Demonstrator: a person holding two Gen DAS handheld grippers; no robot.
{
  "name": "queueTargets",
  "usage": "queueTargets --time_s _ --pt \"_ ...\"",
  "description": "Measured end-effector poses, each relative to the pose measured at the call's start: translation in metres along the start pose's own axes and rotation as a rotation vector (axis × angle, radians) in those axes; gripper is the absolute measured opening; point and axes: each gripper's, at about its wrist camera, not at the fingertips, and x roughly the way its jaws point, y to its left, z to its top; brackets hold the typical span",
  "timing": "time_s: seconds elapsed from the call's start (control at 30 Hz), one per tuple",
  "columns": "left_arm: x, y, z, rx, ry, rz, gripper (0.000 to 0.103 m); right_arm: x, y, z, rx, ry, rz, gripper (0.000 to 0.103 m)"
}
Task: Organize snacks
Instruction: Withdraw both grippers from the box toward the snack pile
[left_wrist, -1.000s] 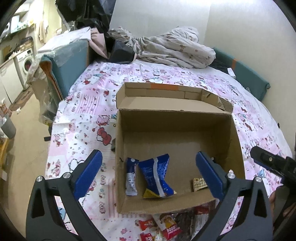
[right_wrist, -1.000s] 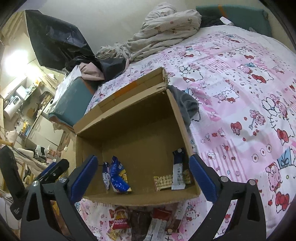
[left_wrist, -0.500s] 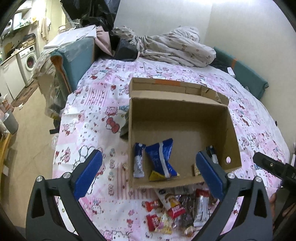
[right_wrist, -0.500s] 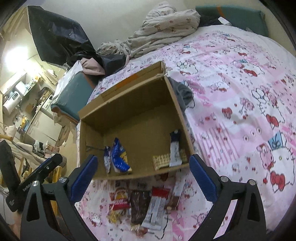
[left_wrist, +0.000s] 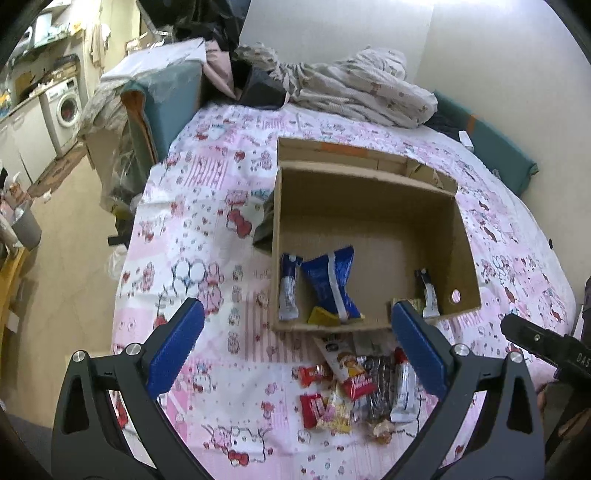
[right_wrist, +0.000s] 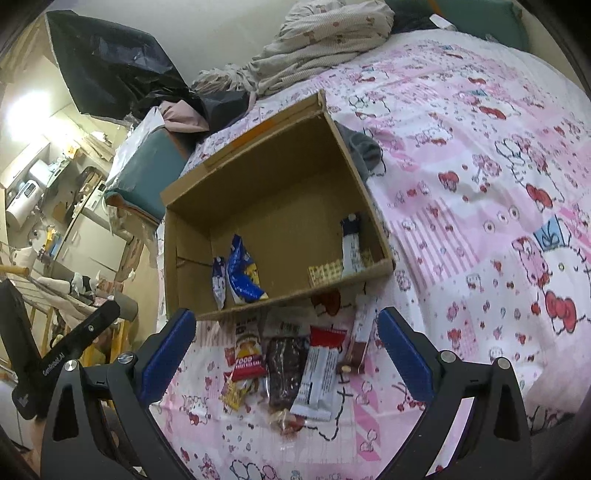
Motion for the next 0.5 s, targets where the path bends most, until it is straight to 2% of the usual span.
queueTargets --time_s 0.17,0.4,0.5 --pt "0.006 0.006 -0.016 -0.023 0.068 -0.004 0.100 0.004 -0.006 -0.012 0.000 0.031 -0.084 0.101" --pt "0.016 0.014 -0.031 -0.079 0.143 0.005 0.100 0.010 -0.024 -0.021 0.094 0.089 -0.112 0.101" --pt "0.020 0.017 -0.035 -0.098 0.172 -0.019 0.100 0.010 -0.036 -0.022 0.157 0.090 -0.098 0.101"
